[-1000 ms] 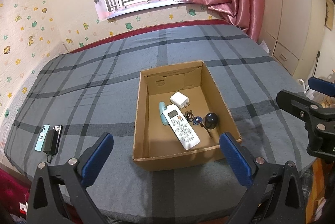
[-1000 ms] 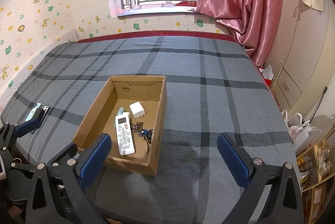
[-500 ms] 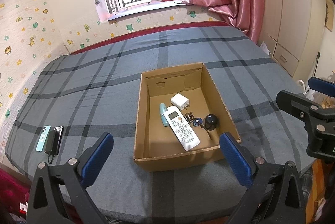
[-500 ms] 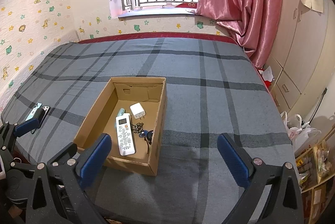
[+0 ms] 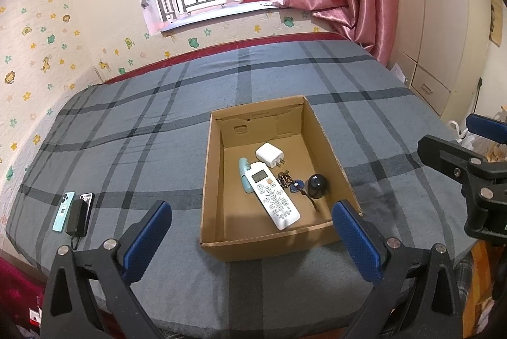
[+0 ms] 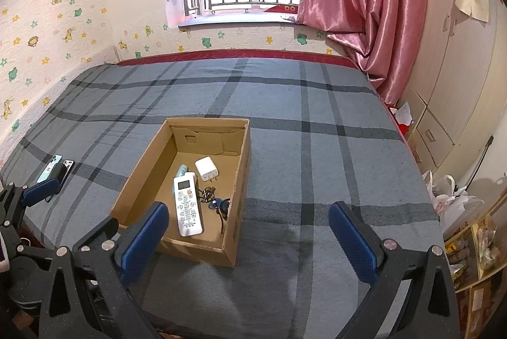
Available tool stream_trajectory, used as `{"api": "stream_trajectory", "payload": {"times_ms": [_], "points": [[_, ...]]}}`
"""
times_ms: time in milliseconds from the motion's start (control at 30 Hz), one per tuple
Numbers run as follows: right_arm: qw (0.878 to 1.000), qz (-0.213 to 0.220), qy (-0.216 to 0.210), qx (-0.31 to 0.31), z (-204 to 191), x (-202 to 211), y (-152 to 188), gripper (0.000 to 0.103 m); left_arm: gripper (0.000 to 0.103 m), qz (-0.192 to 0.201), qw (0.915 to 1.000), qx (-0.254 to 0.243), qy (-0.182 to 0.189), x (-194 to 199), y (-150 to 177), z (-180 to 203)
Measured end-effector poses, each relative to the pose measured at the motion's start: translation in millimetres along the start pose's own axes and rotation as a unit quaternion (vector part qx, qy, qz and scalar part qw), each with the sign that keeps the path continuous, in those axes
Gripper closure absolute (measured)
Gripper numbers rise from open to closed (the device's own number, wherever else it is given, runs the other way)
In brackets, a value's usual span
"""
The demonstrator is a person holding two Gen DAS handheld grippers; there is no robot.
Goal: Organize rigid objects
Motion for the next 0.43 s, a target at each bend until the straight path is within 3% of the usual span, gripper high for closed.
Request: {"api": "stream_trajectory", "payload": {"times_ms": [433], "points": [[1.000,0.001,-0.002,0.002,3.3,-3.2,-2.9,0.000,0.000,-0.001,1.0000,0.000,0.002,-3.5,-4.3,-1.0]]}}
Point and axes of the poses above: each gripper's, at about its wrist camera, not at the fingertips, and x roughly against the way its jaws point, z to its right, y to its underside, the point moved 8 cm from there along -x, roughly the way its jaws point, and after that the axes turned 11 degrees about -z, right-handed, at the moved point
